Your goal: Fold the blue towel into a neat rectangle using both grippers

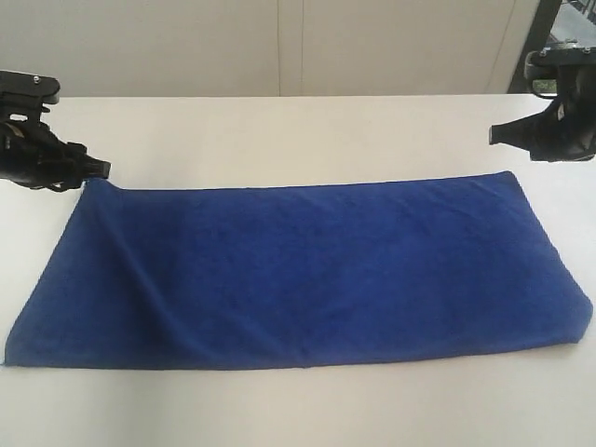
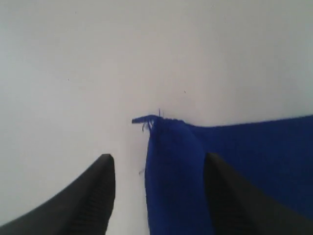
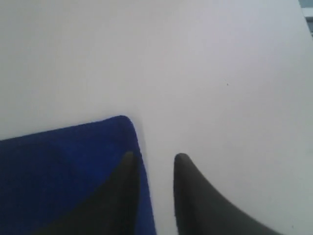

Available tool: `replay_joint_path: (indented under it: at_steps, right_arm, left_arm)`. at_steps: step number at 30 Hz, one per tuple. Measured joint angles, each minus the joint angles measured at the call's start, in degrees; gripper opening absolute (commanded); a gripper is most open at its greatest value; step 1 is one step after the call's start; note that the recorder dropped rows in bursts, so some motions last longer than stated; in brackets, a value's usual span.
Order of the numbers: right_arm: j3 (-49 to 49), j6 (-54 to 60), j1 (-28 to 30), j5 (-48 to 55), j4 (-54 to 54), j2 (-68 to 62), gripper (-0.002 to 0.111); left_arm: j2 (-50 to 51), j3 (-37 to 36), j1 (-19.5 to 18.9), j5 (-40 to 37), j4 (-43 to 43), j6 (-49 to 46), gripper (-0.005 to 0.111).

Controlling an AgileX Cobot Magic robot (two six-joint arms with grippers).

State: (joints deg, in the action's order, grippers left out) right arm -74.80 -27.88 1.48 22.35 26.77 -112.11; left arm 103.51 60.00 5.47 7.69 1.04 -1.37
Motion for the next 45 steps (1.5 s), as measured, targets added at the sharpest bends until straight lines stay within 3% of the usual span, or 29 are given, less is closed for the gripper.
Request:
replay_joint_path:
  at_steps: [1,7,14,29,45]
  right_arm:
    - [-0.90,1.07,0.00,2.08,-1.97,0.04,0.000]
    - [-8.95,16.71,0.14,13.29,-17.16,-1.65,0.000]
    - [-13.83,24.11,0.14,14.22,-25.25,-8.77,0.000]
    - [-14.21,24.37,0.14,7.72,-25.46,-13.89,0.000]
    - [-14.21,24.48,0.14,8.79,-24.50,-14.60,0.000]
  left_arm:
    - [-0.99,0.00,0.00,-2.33,0.00,-0.11,0.055]
    - [-3.74,0.00,0.00,-15.93,0.38,-0.11,0.031]
    - [-3.63,0.00,0.00,-18.65,2.43,-0.11,0.001]
    - [3.84,0.00,0.00,-7.69,9.39,0.66,0.000]
    - [5.44,0.52,-1.89,-14.07,7.69,0.79,0.000]
